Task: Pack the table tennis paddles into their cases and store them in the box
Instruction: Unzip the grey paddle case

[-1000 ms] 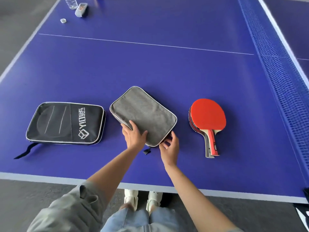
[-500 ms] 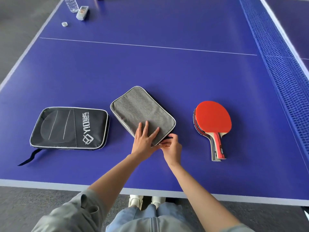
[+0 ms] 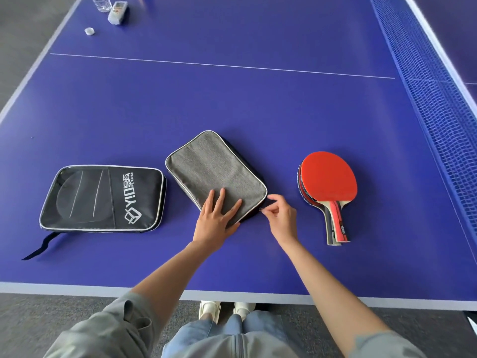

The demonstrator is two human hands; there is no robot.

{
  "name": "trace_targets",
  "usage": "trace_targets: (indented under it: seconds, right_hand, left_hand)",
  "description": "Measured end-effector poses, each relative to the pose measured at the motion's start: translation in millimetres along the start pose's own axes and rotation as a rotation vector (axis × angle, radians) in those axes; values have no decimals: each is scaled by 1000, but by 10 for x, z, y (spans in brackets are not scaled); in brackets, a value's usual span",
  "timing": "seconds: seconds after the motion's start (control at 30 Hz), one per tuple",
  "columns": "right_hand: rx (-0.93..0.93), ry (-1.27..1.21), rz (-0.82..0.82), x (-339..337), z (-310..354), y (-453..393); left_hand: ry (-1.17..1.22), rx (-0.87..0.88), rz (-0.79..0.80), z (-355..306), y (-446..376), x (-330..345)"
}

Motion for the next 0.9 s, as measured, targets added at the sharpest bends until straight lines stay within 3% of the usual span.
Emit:
trace_targets:
  seconds: [0.17, 0.4, 0.5, 0.57, 0.63, 0.8, 0.9]
  right_hand:
    - [-208, 82, 146, 41, 85, -255]
    - [-178, 75, 162, 135, 106, -251]
    - [-120, 80, 56, 89, 91, -54]
    - [-89, 43, 70, 109, 95, 191]
    - [-64, 7, 123, 165, 115, 449]
    - [-3, -1, 193, 178, 87, 700]
    - [-92, 57, 271, 160, 112, 595]
  left_hand:
    - [-22, 40, 77, 185, 101, 5]
    - [-28, 116, 209, 442, 115, -119]
    - [93, -64, 192, 373, -10, -166]
    - [178, -243, 176, 239, -120, -137]
    - [172, -310, 182, 35, -189, -61]
    - [-13, -207, 130, -161, -92, 186]
    - [-37, -159, 98, -72, -22, 269]
Point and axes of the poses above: each hand's wrist, its own y-axis away from the middle knuckle, its own x-axis out of the palm, z = x × y, the point moved 5 cm from there along -y, towards the middle knuckle, and after that the axes turned 12 degrees about -z, right-handed, at the moved point
